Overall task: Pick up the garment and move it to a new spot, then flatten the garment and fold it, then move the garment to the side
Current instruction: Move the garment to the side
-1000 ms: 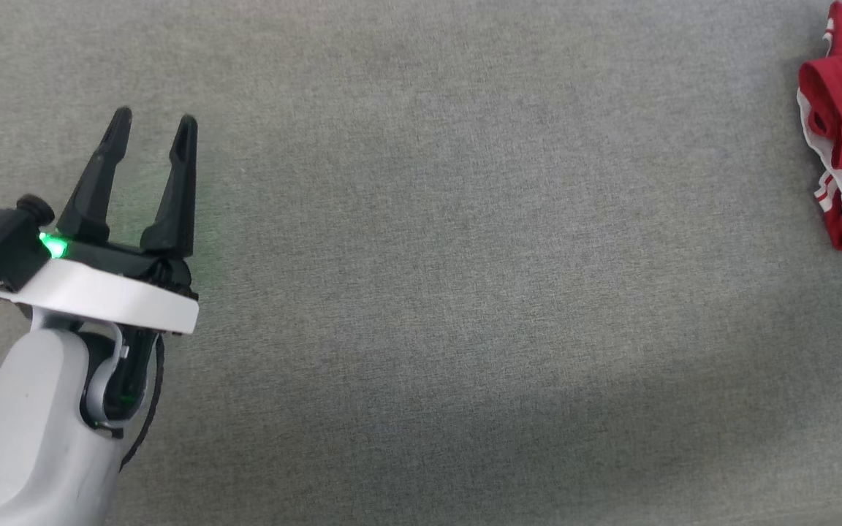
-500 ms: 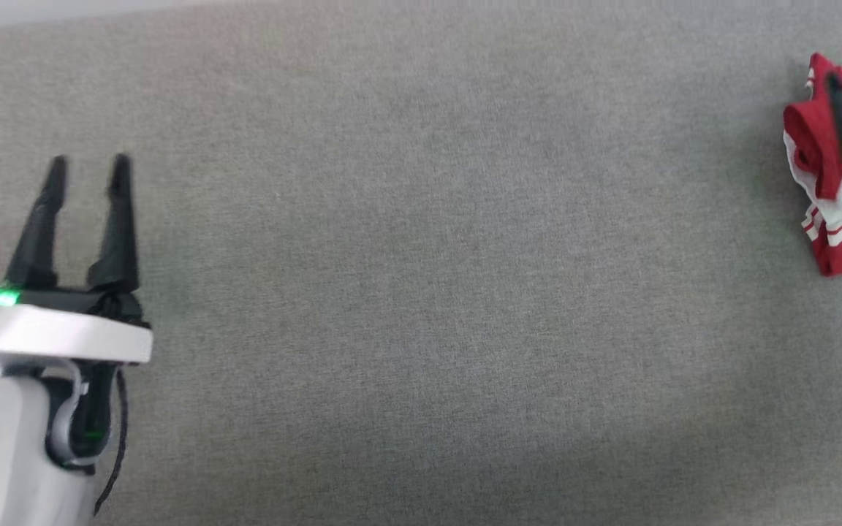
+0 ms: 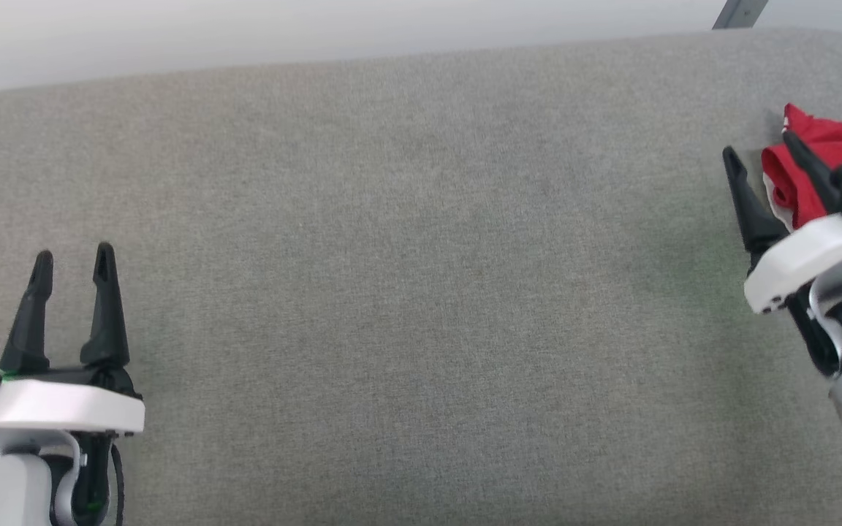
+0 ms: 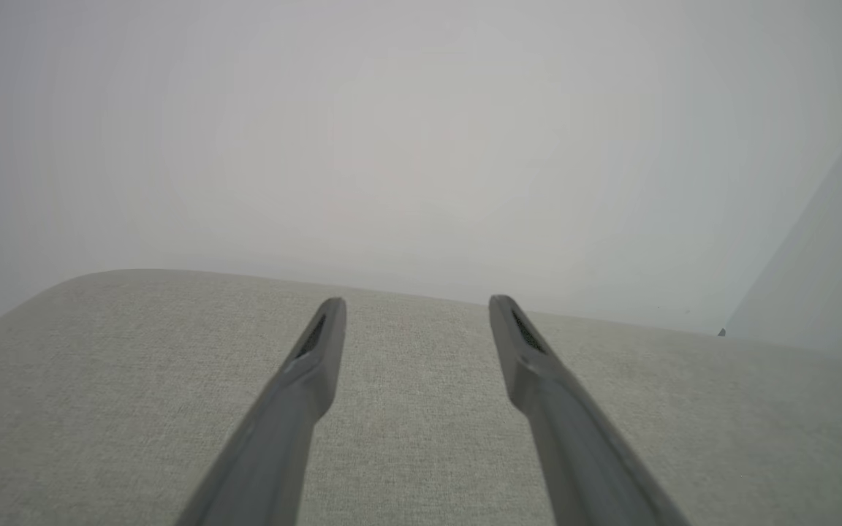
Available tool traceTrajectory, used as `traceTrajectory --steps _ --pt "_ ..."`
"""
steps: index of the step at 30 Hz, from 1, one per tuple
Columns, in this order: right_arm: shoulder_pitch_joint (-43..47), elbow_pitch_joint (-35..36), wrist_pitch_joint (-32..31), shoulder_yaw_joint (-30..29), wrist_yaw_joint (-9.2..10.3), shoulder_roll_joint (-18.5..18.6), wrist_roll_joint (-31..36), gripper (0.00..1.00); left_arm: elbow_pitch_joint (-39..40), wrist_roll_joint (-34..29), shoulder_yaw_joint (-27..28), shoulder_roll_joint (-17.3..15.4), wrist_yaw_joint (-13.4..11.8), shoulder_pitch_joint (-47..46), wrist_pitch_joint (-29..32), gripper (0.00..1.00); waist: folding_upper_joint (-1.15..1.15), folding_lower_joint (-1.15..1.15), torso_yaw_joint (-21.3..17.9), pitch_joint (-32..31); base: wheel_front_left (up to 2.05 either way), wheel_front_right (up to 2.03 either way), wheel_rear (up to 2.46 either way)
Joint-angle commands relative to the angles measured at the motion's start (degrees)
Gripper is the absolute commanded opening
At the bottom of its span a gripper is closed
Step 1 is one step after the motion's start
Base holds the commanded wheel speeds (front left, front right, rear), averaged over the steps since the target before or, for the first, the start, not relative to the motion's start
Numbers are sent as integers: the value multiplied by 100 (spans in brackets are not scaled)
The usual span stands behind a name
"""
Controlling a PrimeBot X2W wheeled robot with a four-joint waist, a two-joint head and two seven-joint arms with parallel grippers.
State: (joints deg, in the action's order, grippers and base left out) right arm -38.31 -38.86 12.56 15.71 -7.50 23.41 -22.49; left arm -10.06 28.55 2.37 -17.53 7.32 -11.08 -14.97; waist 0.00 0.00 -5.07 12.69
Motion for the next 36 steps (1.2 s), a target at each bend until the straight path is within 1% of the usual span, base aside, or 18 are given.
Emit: traceTrajectory --steps 1,6,15,21,28,36 --pt "204 94 144 -86 2 -63 85 100 17 -42 58 51 17 128 -27 100 0 0 28 -122 0 0 0" --pt "769 389 264 -343 3 -243 326 100 62 -182 234 153 16 420 -27 100 0 0 66 -347 0 0 0" --pt "1952 1410 266 -1040 2 -693 700 100 157 -361 525 312 16 1014 -27 100 0 0 110 -703 0 0 0" --pt "2596 1971 267 -1358 2 -924 732 100 270 -430 728 429 16 1380 -27 100 0 0 169 -851 0 0 0" --pt "3129 2404 266 -1629 2 -1130 784 100 361 -452 833 598 16 1696 -27 100 0 0 283 -982 0 0 0" --pt "3612 2715 268 -1901 2 -1306 713 100 381 -471 730 682 16 2032 -27 100 0 0 415 -1092 0 0 0"
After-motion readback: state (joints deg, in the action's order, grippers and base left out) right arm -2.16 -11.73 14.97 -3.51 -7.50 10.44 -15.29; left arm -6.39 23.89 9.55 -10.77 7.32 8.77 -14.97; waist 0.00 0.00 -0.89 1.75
